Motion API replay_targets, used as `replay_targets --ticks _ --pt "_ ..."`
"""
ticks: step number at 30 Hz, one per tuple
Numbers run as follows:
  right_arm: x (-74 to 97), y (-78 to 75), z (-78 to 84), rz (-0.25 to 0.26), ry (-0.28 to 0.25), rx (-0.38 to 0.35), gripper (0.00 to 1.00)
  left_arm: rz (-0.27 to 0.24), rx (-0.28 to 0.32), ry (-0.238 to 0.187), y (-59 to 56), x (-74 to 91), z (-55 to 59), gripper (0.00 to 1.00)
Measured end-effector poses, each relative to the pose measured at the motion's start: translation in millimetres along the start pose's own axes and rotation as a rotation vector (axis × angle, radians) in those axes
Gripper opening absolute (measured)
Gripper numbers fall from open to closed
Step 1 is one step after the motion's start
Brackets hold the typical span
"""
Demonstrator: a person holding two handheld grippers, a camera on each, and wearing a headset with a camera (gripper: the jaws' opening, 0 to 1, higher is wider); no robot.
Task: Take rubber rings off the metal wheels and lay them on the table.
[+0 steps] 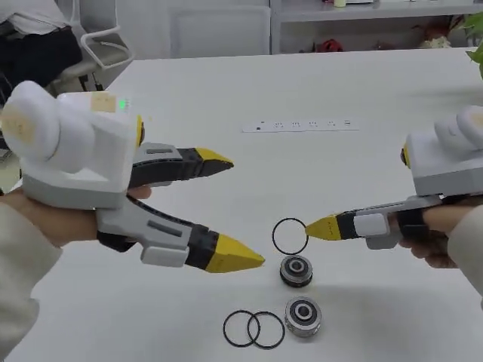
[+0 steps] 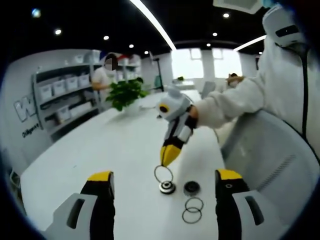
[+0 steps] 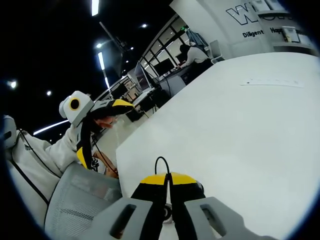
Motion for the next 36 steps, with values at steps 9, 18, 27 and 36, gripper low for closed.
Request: replay_targets --ticks 9,18,27,36 --pt "-8.3 14.1 -1.6 -0.033 0.019 0.028 0.00 -0.073 0.022 -0.009 -1.0 37.9 5.7 0.93" --pt "-19.3 24.6 2.1 -0.063 0.058 0.049 0.00 -0.118 0.070 -0.007 -9.6 59.8 21.3 1.00" --pt "-29.3 31.2 9.5 -0.084 0.101 0.058 0.00 -0.152 0.126 -0.003 -18.0 70.2 38.3 1.00" --pt "-39.0 35.0 19.9 -0.099 0.149 0.062 0.00 -0.145 0.173 0.050 -33.3 71.0 63.3 1.00"
Point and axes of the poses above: the centre of the closed fingertips' face, and the gripper's own axes: x roughly backward along the fingers, y roughly to its left, z roughly out of its underside, the point moved 4 cm from there along x, roughly backward along the fingers, and after that the axes turned 8 degrees about -z, right-handed, at the moved point
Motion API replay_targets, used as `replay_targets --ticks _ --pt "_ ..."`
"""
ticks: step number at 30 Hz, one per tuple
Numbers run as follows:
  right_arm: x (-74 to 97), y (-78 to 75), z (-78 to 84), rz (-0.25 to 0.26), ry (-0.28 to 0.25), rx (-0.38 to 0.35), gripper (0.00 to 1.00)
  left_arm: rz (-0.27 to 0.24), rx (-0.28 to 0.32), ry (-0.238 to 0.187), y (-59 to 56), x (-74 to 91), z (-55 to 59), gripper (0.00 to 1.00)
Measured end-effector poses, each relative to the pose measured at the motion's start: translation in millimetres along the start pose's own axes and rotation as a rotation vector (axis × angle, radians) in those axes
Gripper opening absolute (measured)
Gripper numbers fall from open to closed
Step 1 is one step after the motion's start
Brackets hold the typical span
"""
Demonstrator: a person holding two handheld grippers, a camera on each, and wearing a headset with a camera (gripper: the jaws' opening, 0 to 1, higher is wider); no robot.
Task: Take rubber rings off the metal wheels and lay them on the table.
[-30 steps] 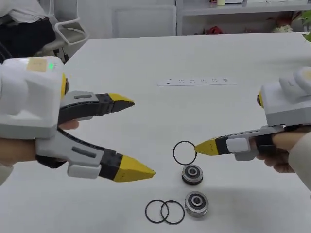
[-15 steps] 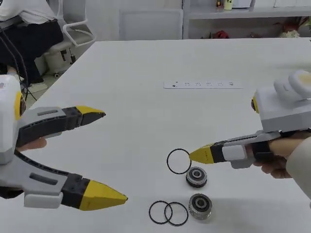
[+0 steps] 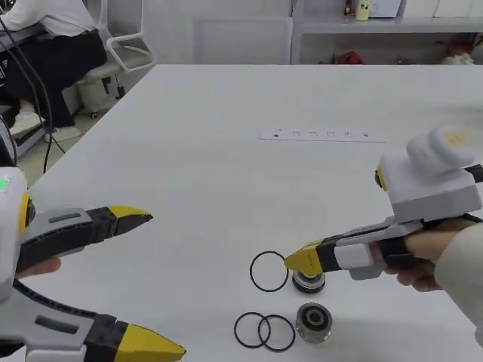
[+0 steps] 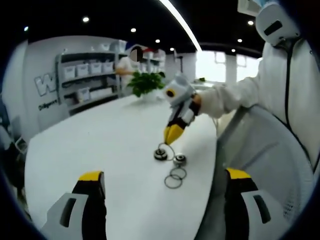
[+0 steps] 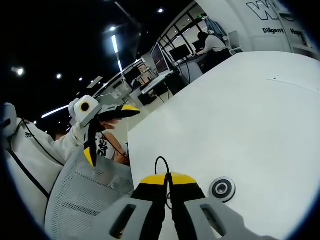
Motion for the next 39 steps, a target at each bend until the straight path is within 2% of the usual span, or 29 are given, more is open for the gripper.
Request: replay_targets --ticks 7,16,27,31,39 --pt "-11.1 4.4 9.4 -0.020 0.049 0.002 0.00 -0.008 0.036 0.004 -3.2 3.1 9.8 1.00" --pt "-22.3 4.5 21.6 -0.042 0.112 0.001 0.00 -0.020 0.053 0.012 -1.7 7.1 19.4 1.00" --pt "-36.0 4.4 41.8 -0.057 0.200 -0.001 0.00 -0.015 0.064 0.004 -7.2 5.6 19.8 1.00" --pt "-40.4 3.6 52.2 -0.053 0.247 0.004 0.00 -0.017 0.066 0.008 -7.2 5.9 21.3 1.00" --pt "-43.8 1.5 57.7 -0.034 0.270 0.008 0.00 -0.021 0.070 0.010 -8.6 6.5 23.0 1.00"
Point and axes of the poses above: the centre of the closed fingertips' face, and the gripper's own axes: x roughly backward along the fingers, y roughly to its left, z roughly out of its underside, the point moved 4 cm from there along x, roughly backward along the fingers, and after that the axes turned 8 degrees about -z, right-handed, at the moved point
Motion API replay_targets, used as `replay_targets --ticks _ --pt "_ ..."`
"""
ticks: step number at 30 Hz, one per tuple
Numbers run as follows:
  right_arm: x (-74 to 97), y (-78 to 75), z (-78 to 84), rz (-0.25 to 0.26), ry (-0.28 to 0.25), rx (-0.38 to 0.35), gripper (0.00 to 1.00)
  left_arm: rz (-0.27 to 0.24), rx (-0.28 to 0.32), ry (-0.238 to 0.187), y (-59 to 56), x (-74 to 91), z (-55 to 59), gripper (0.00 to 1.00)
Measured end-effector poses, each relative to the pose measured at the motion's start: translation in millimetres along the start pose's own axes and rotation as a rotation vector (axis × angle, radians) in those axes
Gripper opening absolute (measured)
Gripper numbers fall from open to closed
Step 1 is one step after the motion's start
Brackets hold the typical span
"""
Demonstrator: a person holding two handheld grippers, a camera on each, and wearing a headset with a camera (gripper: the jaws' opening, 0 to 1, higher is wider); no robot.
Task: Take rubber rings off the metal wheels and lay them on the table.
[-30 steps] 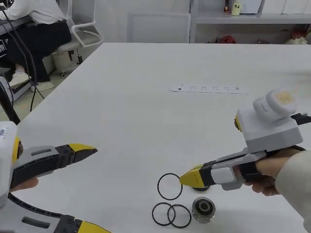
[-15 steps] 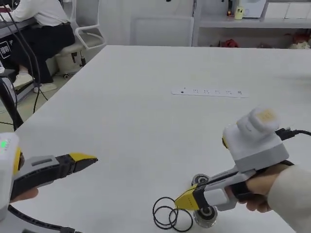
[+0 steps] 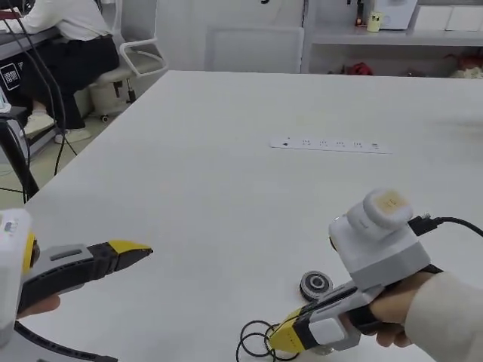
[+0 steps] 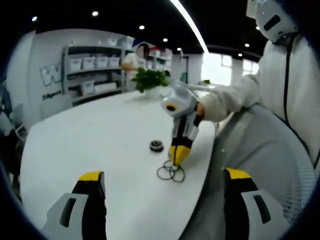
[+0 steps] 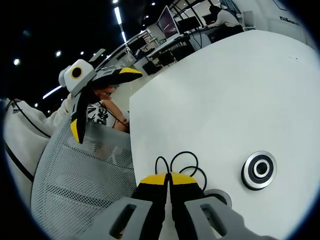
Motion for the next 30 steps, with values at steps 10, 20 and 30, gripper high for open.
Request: replay_targets --ticks 10,20,30 --pt "-0.9 -6.5 2.2 0.038 0.006 0.008 0.00 -0.005 0.003 0.001 -0.6 0.5 0.5 1.00" --pt "-3.2 -8.0 4.8 0.056 0.025 0.034 0.00 -0.003 0.006 -0.002 -3.2 0.4 -0.5 1.00" --pt "-0.2 -8.0 -0.8 0.073 0.017 0.063 0.02 -0.007 0.003 -0.001 -3.1 2.2 -1.0 1.00"
Point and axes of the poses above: the centre of the closed fingertips' face, and the gripper's own axes: x roughly backward along the fingers, y roughly to its left, z roughly out of its underside, the point moved 4 cm from there along x, roughly backward along the fingers, and after that the axes turned 8 degrees about -z, right-handed, at the moved point
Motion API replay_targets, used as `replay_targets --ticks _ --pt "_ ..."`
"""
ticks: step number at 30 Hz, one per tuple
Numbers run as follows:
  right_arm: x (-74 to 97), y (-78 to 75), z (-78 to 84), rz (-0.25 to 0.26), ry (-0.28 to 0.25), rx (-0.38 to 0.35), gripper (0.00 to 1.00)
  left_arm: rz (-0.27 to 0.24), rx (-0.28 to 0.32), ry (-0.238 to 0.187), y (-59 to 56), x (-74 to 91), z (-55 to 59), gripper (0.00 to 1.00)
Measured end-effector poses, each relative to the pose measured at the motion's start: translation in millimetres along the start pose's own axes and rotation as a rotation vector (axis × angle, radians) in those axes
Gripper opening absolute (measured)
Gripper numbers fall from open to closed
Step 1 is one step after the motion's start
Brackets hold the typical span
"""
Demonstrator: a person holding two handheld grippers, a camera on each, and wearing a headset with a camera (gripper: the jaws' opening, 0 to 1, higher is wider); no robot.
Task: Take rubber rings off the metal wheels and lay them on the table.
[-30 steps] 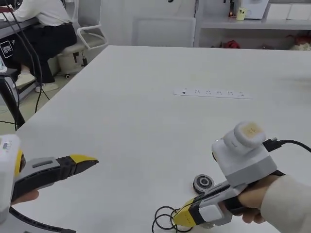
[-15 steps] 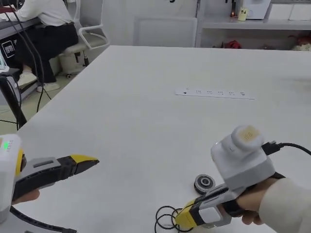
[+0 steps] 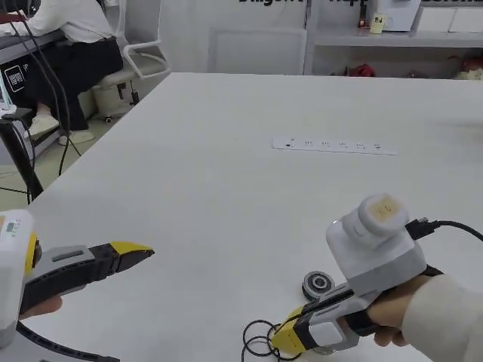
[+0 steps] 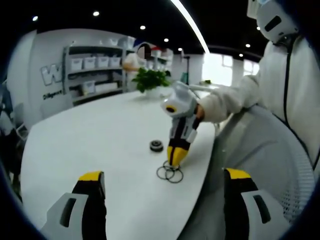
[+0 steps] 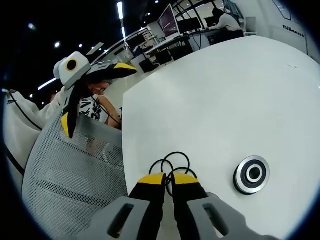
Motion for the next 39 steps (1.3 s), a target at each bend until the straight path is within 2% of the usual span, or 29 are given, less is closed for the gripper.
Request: replay_targets --ticks 10,17,22,24,27,29,33,39 --pt "14.0 -2.9 -14.0 0.029 -0.059 0.023 0.04 -0.008 -0.008 -0.002 1.9 2.3 -3.5 1.00" --pt "30.8 -7.7 -28.9 0.081 -0.129 0.065 0.07 -0.013 -0.014 -0.004 4.4 3.1 -6.1 1.00" --pt "49.5 -12.2 -43.2 0.118 -0.216 0.074 0.09 -0.013 -0.023 -0.006 5.1 3.7 -10.2 1.00" --pt "57.0 -15.1 -46.7 0.136 -0.243 0.074 0.09 -0.006 -0.023 -0.013 3.3 4.4 -16.2 1.00" --pt "67.1 -19.7 -49.1 0.157 -0.275 0.066 0.10 0.008 -0.028 -0.050 -1.2 5.5 -31.2 1.00" --pt "73.5 -23.8 -49.5 0.171 -0.296 0.057 0.11 0.012 -0.040 -0.059 -2.1 5.4 -38.1 1.00" --pt "81.8 -28.3 -48.5 0.176 -0.337 0.028 0.11 0.016 -0.050 -0.068 -1.6 4.5 -46.6 1.00" --pt "89.1 -34.8 -43.2 0.203 -0.354 0.018 0.12 0.020 -0.091 -0.069 1.3 1.3 -58.7 1.00"
Point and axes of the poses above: the centre of the closed fingertips' face, and the gripper's own axes: x roughly backward along the fingers, y roughly to its left, z roughly out of its underside, the point moved 4 cm from there along x, roughly backward along the fingers, and after that the axes turned 8 degrees about -z, right-handed, at the moved point
